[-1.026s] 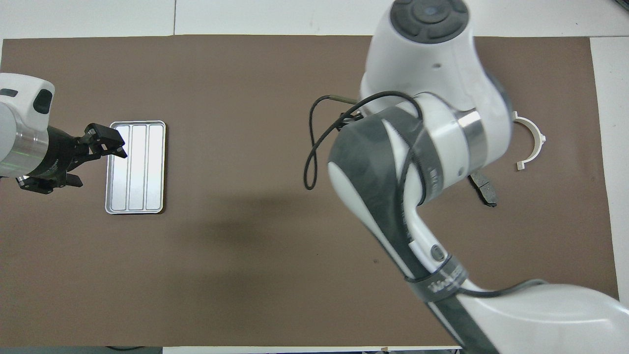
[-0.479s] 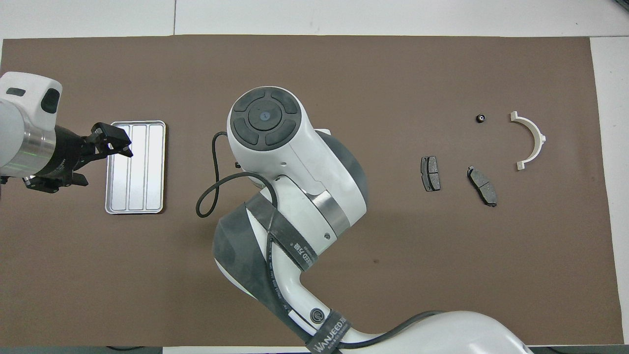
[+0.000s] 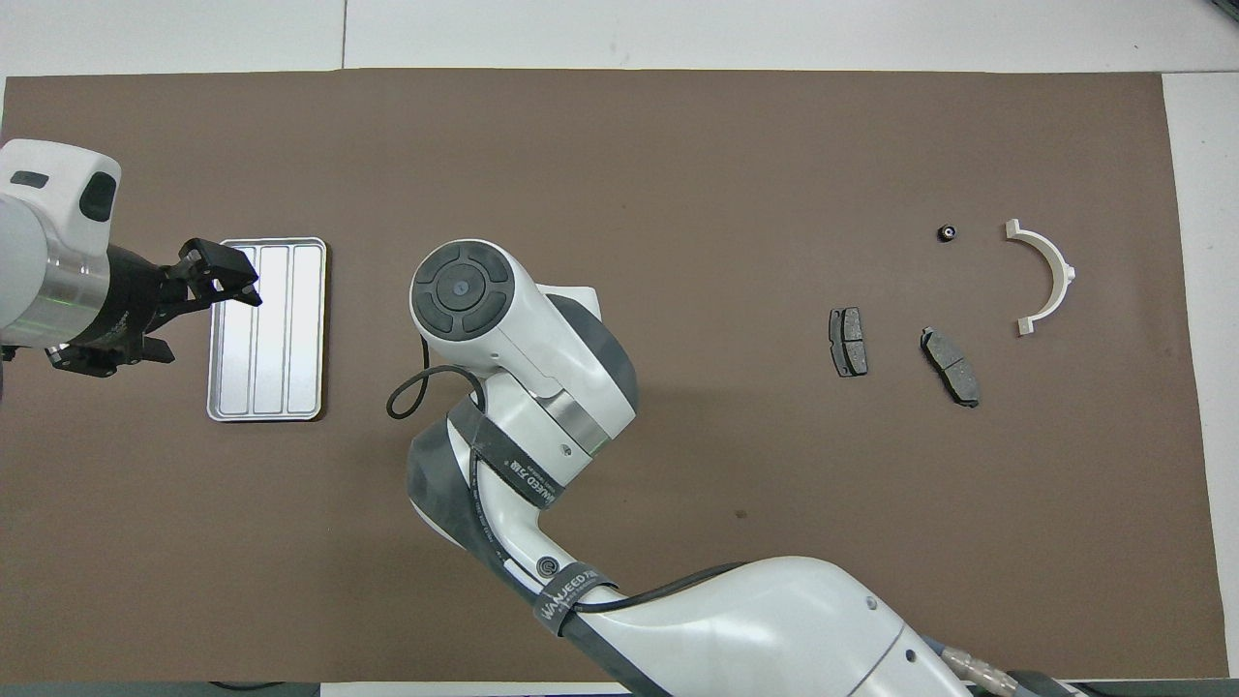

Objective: Pick bearing gear from pile to tray
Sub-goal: 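Carry the bearing with the right gripper to mid-table and release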

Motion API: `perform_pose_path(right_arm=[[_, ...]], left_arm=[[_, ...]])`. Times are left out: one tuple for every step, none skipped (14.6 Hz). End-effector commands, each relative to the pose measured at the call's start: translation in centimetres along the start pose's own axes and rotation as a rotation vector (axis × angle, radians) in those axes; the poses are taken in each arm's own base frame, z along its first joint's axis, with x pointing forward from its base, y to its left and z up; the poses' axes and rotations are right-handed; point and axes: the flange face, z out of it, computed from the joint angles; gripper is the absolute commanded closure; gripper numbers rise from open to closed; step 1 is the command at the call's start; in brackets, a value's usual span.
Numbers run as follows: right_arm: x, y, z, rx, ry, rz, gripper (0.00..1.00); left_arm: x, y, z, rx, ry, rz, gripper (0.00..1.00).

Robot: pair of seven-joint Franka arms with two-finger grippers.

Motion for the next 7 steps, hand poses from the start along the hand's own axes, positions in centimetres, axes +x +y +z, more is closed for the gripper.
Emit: perform_pose_path(right_arm=[[0.5,0.2,1.7,0.035,0.018,0.018,1.00],[0.6,0.2,2.3,0.044,0.020,0.020,1.00],[0.7,0.4,3.4,0.040,0.024,0.017,1.00],[0.7,0.5,4.0,0.047,0.032,0.015,1.00],[0.7,0.6,4.8,0.051,0.034,0.012,1.00],[0.7,0.7,5.3,0.058,0.037,0.012,1.00],[0.6,0.8,5.7,0.058,0.037,0.010,1.00]], left_arm=[[-1.1,0.7,1.1,-0.020,0.010,-0.046,0.00],[-1.1,0.8,1.4,-0.024,0.016,-0.069,0.00],[-1.1,1.1,1.7,-0.031,0.023,-0.075,0.00],[-1.1,1.2,2.2,-0.033,0.024,-0.075,0.00],[-1.2,1.2,2.5,-0.031,0.022,-0.074,0.00],[-1.3,1.3,2.6,-0.029,0.021,-0.073,0.00],[-1.4,1.1,2.9,-0.025,0.016,-0.073,0.00]])
